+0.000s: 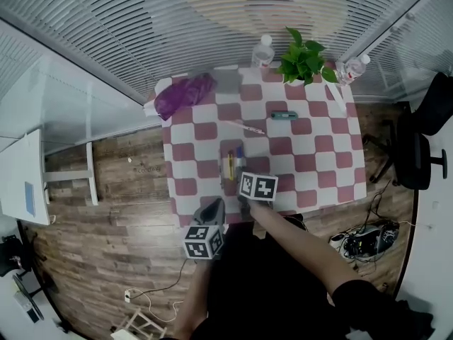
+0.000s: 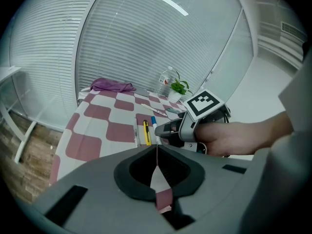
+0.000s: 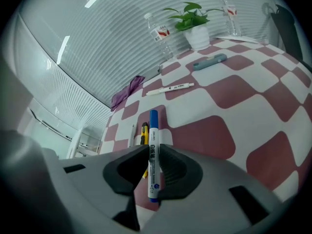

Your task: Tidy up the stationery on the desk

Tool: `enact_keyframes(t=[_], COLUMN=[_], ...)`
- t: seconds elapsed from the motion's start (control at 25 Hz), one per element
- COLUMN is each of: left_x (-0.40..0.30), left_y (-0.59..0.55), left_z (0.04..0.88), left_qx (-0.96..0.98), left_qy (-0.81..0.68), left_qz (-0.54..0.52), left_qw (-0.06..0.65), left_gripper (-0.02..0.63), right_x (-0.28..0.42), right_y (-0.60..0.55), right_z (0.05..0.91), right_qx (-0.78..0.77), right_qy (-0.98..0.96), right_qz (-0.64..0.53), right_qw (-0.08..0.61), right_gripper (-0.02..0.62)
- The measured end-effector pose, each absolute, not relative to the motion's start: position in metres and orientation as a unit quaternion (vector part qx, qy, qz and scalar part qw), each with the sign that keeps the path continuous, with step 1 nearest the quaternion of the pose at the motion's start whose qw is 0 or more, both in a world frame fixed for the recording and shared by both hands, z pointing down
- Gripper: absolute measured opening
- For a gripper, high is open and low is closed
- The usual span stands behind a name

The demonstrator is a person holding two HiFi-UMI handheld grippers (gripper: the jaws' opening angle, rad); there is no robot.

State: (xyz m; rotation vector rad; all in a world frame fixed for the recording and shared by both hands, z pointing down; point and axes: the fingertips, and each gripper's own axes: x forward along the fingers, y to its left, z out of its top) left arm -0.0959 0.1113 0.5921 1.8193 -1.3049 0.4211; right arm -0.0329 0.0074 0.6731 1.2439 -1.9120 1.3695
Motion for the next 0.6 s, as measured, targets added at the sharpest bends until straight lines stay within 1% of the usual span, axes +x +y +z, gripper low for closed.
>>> enact_keyframes(t=[0.16, 0.4, 0.6], left_x=[-0.1013, -0.1055, -0.1036], left_y=[0.1133, 0.1137, 0.1079], left_z=[0.5933, 0.5958, 0.596], left_qx=[0.72, 0.717, 0.721], left_qy=[-0.525, -0.528, -0.525], left_qz=[0.167, 0.172, 0.171], left_qw=[0.421, 0.421, 0.419], left_gripper=[0.037, 0.037, 0.037], right_x=[-0.0345, -0.0342, -0.0285], right_y=[0.0088, 0.0056, 0.0068], right_z=[0.6792, 0.6766, 0.6726], right_qx=[0.453, 0.447, 0.448], right_qy=[-0.7, -0.701, -0.698], right_qz=[0.495, 0.506, 0.514], right_qw=[0.247, 0.229, 0.219], right_gripper=[0.087, 0.109, 0.109])
